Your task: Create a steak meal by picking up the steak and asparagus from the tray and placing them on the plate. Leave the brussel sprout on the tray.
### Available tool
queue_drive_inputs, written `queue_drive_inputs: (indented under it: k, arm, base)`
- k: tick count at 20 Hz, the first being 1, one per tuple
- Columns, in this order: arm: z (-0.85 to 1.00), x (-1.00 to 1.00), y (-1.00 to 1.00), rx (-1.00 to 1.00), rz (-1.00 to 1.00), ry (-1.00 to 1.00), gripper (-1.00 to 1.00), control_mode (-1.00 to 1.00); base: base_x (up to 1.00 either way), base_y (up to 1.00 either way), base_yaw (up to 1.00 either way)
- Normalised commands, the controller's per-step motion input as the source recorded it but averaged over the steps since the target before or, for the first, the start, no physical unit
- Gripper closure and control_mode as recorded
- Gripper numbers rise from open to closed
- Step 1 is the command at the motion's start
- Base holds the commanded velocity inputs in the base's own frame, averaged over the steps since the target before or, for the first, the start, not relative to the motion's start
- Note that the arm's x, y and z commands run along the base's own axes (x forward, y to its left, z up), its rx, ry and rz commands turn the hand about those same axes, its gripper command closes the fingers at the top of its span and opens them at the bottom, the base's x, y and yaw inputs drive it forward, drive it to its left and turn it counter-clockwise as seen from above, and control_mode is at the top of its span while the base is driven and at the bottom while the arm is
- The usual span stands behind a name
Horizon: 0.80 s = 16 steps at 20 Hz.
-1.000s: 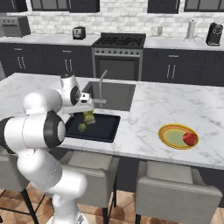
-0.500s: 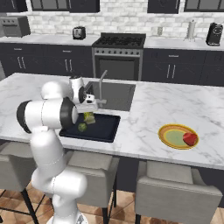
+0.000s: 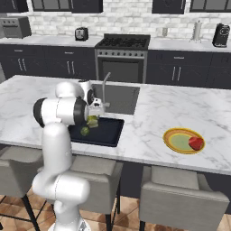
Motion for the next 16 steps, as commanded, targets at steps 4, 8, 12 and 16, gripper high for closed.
queue_drive_inputs:
  k: [4, 8, 12, 16]
  arm:
    - [-0.38, 0.52, 0.0, 0.0, 0.0, 0.02, -1.0, -1.0]
    - [-0.44, 0.3, 0.0, 0.0, 0.01, 0.01, -1.0, -1.0]
    - [-0.35, -0.01, 0.0, 0.0, 0.0, 0.05, 1.0, -1.0]
    - [0.02, -0.33, -0.14, 0.0, 0.0, -0.01, 1.0, -1.0]
  base:
    - [0.0, 0.0, 0.0]
    - [0.0, 0.0, 0.0]
    - [0.0, 0.0, 0.0]
    - [0.0, 0.0, 0.0]
